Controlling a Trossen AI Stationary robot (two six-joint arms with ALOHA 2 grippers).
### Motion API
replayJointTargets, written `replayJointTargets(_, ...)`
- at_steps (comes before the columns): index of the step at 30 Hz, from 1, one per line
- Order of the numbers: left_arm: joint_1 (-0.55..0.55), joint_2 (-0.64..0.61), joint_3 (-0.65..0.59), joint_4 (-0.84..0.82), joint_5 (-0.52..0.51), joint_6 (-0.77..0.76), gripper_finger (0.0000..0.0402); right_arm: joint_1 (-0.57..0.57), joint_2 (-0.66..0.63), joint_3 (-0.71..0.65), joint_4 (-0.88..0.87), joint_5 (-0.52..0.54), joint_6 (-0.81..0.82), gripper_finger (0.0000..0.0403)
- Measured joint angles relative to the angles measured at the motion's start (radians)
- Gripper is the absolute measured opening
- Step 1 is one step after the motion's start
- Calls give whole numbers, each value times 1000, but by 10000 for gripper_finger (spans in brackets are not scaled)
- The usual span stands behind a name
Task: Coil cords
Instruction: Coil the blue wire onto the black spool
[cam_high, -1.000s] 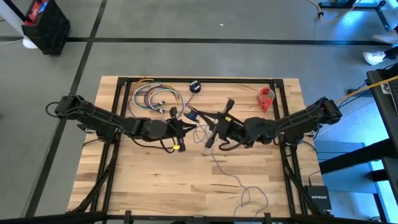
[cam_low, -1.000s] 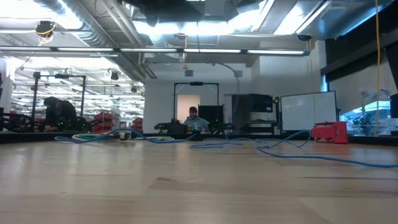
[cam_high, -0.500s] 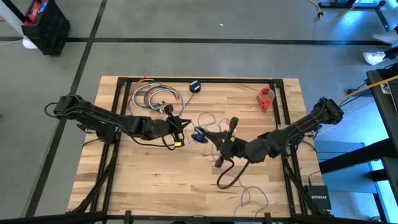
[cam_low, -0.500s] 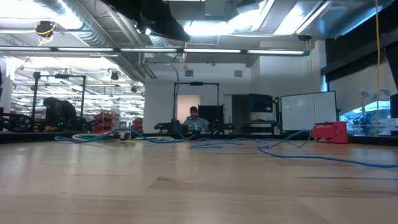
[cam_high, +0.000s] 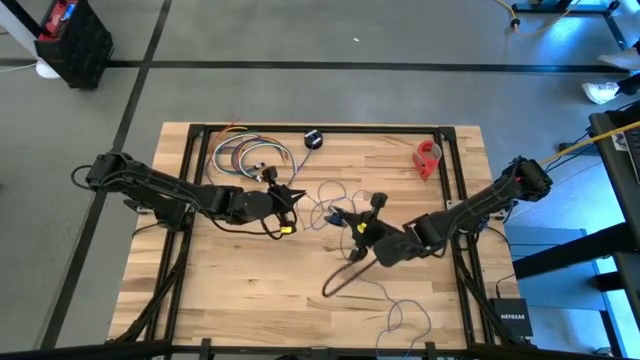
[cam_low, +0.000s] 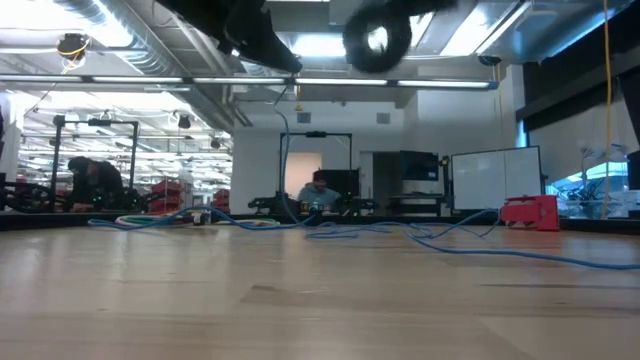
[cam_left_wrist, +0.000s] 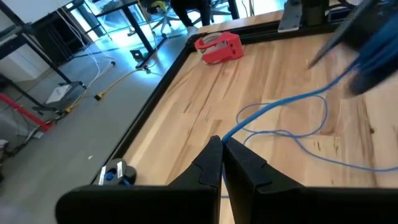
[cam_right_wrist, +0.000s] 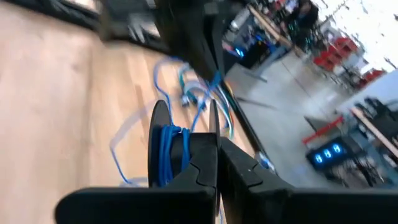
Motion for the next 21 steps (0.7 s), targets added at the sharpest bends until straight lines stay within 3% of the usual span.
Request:
replayJointTargets(9, -3, -1, 1, 56, 11, -67, 5, -133, 8, -114, 53, -42, 126, 4)
replayJointTargets(15, -3, -1, 2, 132, 154, -105, 5, -207, 24, -127, 125, -85, 123, 4)
replayJointTargets(21, -9, 49, 3, 268, 183, -97, 5, -266, 36, -127, 246, -171, 112, 5)
